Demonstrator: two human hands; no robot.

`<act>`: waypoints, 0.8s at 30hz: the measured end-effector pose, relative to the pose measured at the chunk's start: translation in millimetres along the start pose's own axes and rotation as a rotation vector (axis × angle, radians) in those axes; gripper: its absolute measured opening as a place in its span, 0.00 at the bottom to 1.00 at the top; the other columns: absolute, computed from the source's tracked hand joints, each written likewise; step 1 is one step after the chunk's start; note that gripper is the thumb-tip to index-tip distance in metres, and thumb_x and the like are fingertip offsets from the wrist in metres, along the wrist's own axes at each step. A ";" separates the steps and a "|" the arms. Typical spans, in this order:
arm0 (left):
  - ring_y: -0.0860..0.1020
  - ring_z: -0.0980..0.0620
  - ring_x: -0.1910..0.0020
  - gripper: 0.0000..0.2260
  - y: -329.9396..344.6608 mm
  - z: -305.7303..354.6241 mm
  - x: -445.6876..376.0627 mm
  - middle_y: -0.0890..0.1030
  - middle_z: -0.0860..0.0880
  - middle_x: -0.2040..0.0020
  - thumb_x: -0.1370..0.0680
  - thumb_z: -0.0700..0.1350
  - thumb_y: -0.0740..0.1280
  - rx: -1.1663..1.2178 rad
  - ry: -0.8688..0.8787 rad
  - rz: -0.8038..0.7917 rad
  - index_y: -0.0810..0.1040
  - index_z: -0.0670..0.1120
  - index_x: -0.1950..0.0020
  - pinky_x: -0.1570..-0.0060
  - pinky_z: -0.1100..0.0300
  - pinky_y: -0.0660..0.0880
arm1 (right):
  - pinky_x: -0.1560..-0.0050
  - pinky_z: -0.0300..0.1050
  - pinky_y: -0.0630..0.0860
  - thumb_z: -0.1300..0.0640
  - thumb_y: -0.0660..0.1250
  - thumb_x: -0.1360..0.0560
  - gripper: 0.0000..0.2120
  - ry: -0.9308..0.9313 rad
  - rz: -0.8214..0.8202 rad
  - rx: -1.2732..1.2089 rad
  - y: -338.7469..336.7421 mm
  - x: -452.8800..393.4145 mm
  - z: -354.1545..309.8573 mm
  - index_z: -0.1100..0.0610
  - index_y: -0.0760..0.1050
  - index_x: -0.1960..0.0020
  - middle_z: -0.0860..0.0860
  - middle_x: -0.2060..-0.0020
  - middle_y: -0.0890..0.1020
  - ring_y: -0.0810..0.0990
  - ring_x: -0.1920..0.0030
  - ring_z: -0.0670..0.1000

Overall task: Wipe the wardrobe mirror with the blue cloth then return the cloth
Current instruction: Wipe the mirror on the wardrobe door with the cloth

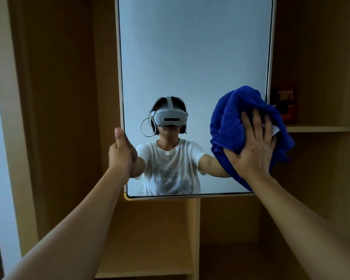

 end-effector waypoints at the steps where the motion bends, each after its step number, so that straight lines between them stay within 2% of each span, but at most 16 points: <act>1: 0.71 0.55 0.71 0.24 -0.3 -0.1 0.1 0.73 0.49 0.70 0.20 0.63 0.47 -0.001 -0.005 0.004 0.66 0.46 0.65 0.61 0.57 0.66 | 0.33 0.67 0.58 0.36 0.59 0.30 0.39 0.006 0.015 -0.009 -0.9 0.5 2.4 0.54 0.58 0.25 0.55 0.25 0.58 0.54 0.26 0.61; 4: 0.71 0.51 0.60 0.25 -0.1 -3.4 -2.9 0.72 0.49 0.62 0.21 0.64 0.48 -0.006 -0.025 0.007 0.68 0.43 0.55 0.54 0.56 0.67 | 0.30 0.59 0.56 0.38 0.62 0.30 0.39 0.102 0.091 -0.104 -3.4 4.4 17.5 0.56 0.58 0.25 0.57 0.25 0.59 0.57 0.27 0.63; 6: 0.71 0.51 0.60 0.24 -0.5 -5.0 -4.1 0.72 0.50 0.62 0.21 0.64 0.47 -0.008 -0.024 0.007 0.68 0.44 0.51 0.53 0.55 0.67 | 0.30 0.53 0.61 0.39 0.63 0.30 0.40 0.240 0.127 -0.266 -5.3 8.0 32.7 0.57 0.58 0.25 0.57 0.27 0.63 0.63 0.29 0.60; 8: 0.72 0.51 0.60 0.26 -0.1 -5.4 -5.5 0.74 0.48 0.60 0.21 0.64 0.47 -0.026 -0.013 0.010 0.72 0.43 0.50 0.55 0.56 0.67 | 0.40 0.46 0.68 0.39 0.62 0.33 0.40 0.419 0.142 -0.484 -7.3 11.0 46.8 0.58 0.59 0.27 0.56 0.33 0.70 0.72 0.36 0.55; 10: 0.71 0.49 0.52 0.30 1.5 -6.5 -8.2 0.74 0.46 0.53 0.21 0.64 0.47 -0.038 -0.021 0.021 0.73 0.41 0.41 0.50 0.54 0.66 | 0.46 0.41 0.67 0.39 0.63 0.33 0.38 0.530 0.125 -0.609 -6.5 10.4 55.1 0.57 0.62 0.29 0.53 0.40 0.74 0.75 0.43 0.52; 12: 0.70 0.47 0.49 0.31 2.9 -7.6 -11.2 0.73 0.46 0.51 0.21 0.64 0.47 -0.038 -0.047 0.032 0.71 0.41 0.37 0.49 0.52 0.64 | 0.49 0.36 0.66 0.41 0.64 0.32 0.36 0.533 0.104 -0.638 -5.3 6.9 57.4 0.57 0.63 0.30 0.50 0.44 0.75 0.75 0.47 0.49; 14: 0.71 0.46 0.49 0.31 3.4 -9.2 -12.3 0.73 0.46 0.51 0.21 0.65 0.47 -0.026 -0.080 0.034 0.71 0.41 0.36 0.50 0.51 0.66 | 0.52 0.32 0.66 0.38 0.63 0.34 0.37 0.538 0.104 -0.656 -5.6 4.2 55.5 0.57 0.64 0.31 0.49 0.47 0.75 0.74 0.50 0.47; 17: 0.74 0.46 0.53 0.32 4.1 -2.3 -13.0 0.76 0.43 0.51 0.21 0.64 0.47 -0.042 -0.117 0.012 0.70 0.41 0.34 0.54 0.51 0.70 | 0.52 0.31 0.66 0.36 0.61 0.36 0.40 0.580 0.093 -0.663 -7.3 -12.0 52.0 0.58 0.65 0.32 0.50 0.47 0.75 0.74 0.50 0.47; 19: 0.75 0.44 0.51 0.30 4.0 0.2 -11.9 0.75 0.44 0.50 0.20 0.62 0.47 -0.053 -0.161 -0.034 0.69 0.41 0.32 0.51 0.52 0.70 | 0.50 0.34 0.68 0.37 0.62 0.36 0.40 0.590 0.092 -0.682 -12.0 -33.4 49.2 0.59 0.64 0.31 0.50 0.45 0.75 0.74 0.50 0.45; 21: 0.75 0.44 0.49 0.28 2.9 4.1 -15.6 0.76 0.43 0.51 0.19 0.61 0.48 -0.066 -0.218 -0.100 0.74 0.41 0.37 0.48 0.52 0.68 | 0.49 0.35 0.69 0.39 0.63 0.35 0.37 0.594 0.092 -0.735 -16.2 -68.8 48.2 0.60 0.66 0.33 0.47 0.49 0.76 0.74 0.54 0.40; 22: 0.75 0.44 0.51 0.26 3.2 10.9 -19.7 0.76 0.43 0.54 0.19 0.60 0.48 -0.076 -0.225 -0.142 0.77 0.42 0.44 0.49 0.53 0.69 | 0.50 0.33 0.70 0.40 0.63 0.34 0.34 0.590 0.094 -0.758 -19.6 -88.8 47.3 0.60 0.67 0.35 0.44 0.52 0.75 0.74 0.57 0.36; 24: 0.73 0.46 0.56 0.23 6.7 38.3 -29.3 0.75 0.44 0.59 0.19 0.58 0.48 -0.107 -0.213 -0.231 0.76 0.46 0.56 0.54 0.54 0.68 | 0.54 0.27 0.69 0.41 0.63 0.34 0.28 0.579 0.093 -0.806 -26.0 -124.0 45.8 0.58 0.68 0.41 0.42 0.56 0.73 0.73 0.61 0.34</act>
Point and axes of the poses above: each hand's wrist, its own x-axis away from the middle knuckle, its own y-axis out of the palm, z = x × y, the point moved 6 cm from there along -x, towards the middle knuckle
